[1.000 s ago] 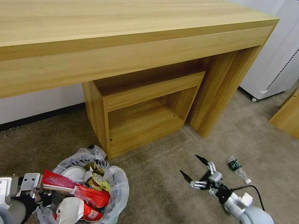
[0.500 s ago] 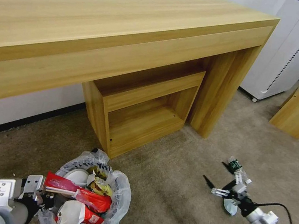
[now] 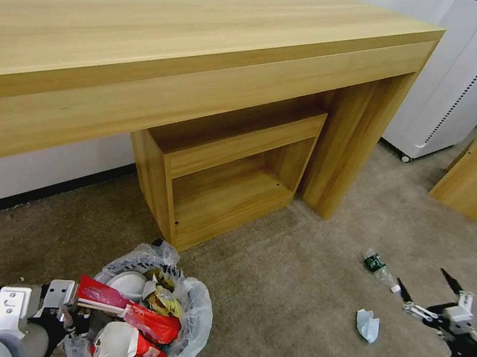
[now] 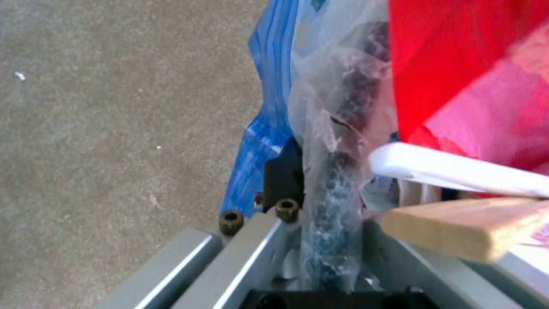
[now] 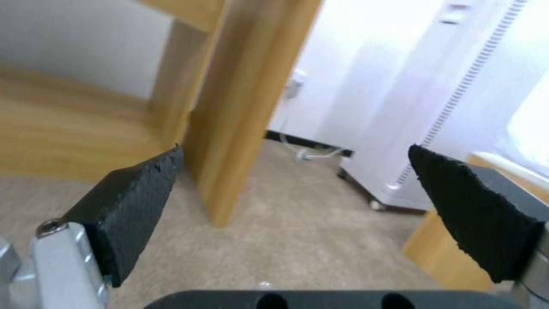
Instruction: Pick up the trash bin and place the garbage on the floor into it.
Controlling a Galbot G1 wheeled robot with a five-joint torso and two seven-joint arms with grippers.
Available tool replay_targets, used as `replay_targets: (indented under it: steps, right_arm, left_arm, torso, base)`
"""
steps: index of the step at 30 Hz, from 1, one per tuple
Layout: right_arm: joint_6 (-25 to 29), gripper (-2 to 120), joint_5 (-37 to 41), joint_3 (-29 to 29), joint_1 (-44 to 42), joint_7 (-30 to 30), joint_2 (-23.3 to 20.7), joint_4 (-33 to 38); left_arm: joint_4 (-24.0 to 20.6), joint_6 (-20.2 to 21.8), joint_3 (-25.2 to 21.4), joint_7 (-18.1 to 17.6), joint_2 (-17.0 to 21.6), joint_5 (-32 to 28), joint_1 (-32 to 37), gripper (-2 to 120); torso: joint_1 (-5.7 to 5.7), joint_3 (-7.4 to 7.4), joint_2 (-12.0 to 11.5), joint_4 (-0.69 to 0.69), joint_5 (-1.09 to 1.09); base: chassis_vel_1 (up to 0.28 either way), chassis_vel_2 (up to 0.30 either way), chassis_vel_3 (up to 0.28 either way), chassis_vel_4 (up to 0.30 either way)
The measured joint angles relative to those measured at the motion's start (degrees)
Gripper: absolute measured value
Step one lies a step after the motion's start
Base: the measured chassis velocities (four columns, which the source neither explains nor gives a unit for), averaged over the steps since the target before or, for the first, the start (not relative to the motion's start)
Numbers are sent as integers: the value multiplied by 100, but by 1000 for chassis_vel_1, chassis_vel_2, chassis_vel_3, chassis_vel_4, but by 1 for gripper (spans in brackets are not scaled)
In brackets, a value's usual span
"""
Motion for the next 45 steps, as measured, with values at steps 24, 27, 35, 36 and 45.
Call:
replay_targets:
  steps: [24, 27, 35, 36, 45]
  right_arm:
    - [-289, 100, 356, 158, -10, 167, 859, 617]
    - [-270, 100, 338, 101, 17, 144, 885, 591]
    - [-225, 100, 335, 52, 17, 79, 823, 558]
    - [-220, 100, 334, 41, 18, 74, 802, 555]
    - [-213, 100, 329, -47, 63, 49, 704, 542]
  left_arm:
    - [99, -29, 63, 285, -183, 378, 22, 0]
    - [105, -48, 74, 301, -216, 437, 43, 0]
    - [106, -62, 87, 331, -318, 544, 83, 0]
    - [106, -62, 88, 340, -332, 569, 90, 0]
    - [113, -39, 106, 406, -395, 676, 119, 0]
  torso:
    - [1, 0, 0, 1, 0]
    - [1, 1, 0, 1, 0]
    - [1, 0, 0, 1, 0]
    - [1, 0, 0, 1, 0]
    - [1, 0, 0, 1, 0]
  base:
    - [0, 0, 0, 0]
    - [0, 0, 0, 0]
    - [-10, -15, -12, -11]
    - [-70, -61, -71, -61]
    - [-88, -91, -94, -75]
